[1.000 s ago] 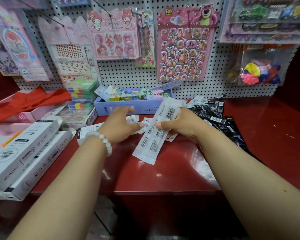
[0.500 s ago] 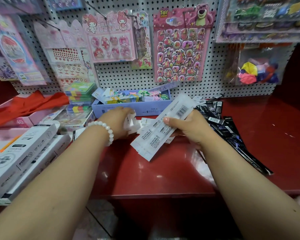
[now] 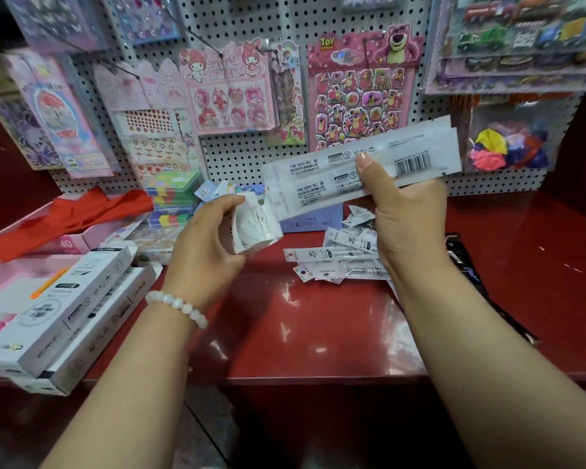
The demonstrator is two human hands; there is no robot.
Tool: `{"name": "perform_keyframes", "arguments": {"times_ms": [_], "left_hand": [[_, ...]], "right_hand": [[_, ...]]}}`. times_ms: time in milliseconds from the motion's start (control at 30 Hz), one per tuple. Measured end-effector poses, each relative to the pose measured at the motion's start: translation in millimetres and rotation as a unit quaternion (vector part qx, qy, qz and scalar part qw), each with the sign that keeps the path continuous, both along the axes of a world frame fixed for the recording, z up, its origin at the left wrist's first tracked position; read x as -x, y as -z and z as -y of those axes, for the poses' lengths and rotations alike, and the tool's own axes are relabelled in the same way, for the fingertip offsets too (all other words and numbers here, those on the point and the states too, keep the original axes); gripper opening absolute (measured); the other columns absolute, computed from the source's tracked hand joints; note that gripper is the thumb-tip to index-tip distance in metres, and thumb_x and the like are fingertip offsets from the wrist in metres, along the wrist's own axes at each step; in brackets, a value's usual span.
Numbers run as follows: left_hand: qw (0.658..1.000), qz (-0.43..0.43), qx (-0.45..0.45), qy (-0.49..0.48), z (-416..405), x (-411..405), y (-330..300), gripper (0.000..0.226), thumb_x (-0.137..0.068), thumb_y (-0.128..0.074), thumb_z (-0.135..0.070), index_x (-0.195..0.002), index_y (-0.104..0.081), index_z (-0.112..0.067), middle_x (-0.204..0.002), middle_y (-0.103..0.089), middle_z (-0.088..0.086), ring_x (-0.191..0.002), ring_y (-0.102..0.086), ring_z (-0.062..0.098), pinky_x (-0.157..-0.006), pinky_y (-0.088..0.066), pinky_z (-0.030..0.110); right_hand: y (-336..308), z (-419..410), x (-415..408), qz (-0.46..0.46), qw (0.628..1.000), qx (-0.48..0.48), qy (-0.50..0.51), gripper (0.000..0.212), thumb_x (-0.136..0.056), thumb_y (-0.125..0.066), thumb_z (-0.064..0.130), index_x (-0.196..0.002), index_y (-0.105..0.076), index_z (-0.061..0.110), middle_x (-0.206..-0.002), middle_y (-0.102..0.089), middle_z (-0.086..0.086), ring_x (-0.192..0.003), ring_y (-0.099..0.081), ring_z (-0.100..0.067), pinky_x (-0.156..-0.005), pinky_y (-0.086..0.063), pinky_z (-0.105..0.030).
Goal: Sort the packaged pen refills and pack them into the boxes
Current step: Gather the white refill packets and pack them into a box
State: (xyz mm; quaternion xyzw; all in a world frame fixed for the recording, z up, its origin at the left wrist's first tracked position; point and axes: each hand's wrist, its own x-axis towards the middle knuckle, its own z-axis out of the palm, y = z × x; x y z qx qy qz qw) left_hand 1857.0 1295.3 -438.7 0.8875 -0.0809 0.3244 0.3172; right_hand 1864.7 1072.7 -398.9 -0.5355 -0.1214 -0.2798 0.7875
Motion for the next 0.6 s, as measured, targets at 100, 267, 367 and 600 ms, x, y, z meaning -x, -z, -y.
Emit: {"name": "perform_keyframes", "arguments": {"times_ms": [100,267,367,600], "left_hand": [[1.0,0.006,-0.007,-0.011,4,6,-1,0.072,-0.061,-0.083,-0.005,-0.125,-0.053,-0.021,-0.12,-0.055,-0.009,-0.113,-0.053,0.009,-0.098,-0.038,0.021],[1.0,-0.006,-0.024,-0.011,11,9,1,0.068,-0.061,-0.084,-0.011,-0.122,-0.054,-0.016,-0.114,-0.055,-0.009,-0.107,-0.049,0.005,-0.088,-0.032,0.01],[1.0,-0.003,-0.015,0.008,17,11,-1,0.056,-0.063,-0.083,-0.015,-0.11,-0.055,-0.018,-0.099,-0.055,-0.014,-0.092,-0.048,-0.002,-0.075,-0.036,0.012],[0.991,-0.037,0.08,0.096,19,25,-19,0.052,-0.065,-0.077,0.002,-0.099,-0.052,-0.027,-0.093,-0.058,-0.02,-0.082,-0.053,-0.023,-0.069,-0.036,-0.003]], "right_hand": [[-1,-13,16,0.038,0.998,-0.002,0.054,0.018,-0.08,-0.074,0.013,-0.066,-0.063,0.017,-0.065,-0.067,0.005,-0.071,-0.061,-0.005,-0.074,-0.053,-0.025],[0,-33,29,0.108,0.984,0.041,0.138,0.04,-0.078,-0.074,0.012,-0.052,-0.049,0.028,-0.045,-0.056,0.016,-0.052,-0.05,0.013,-0.067,-0.041,-0.004],[11,-42,32,0.17,0.944,0.173,0.224,0.024,-0.079,-0.071,0.02,-0.057,-0.062,0.021,-0.047,-0.059,0.017,-0.055,-0.056,0.006,-0.079,-0.039,-0.002],[19,-28,30,0.088,0.99,0.096,0.056,0.013,-0.079,-0.073,0.016,-0.079,-0.063,0.024,-0.067,-0.063,0.024,-0.07,-0.06,0.011,-0.075,-0.045,-0.01]]}}
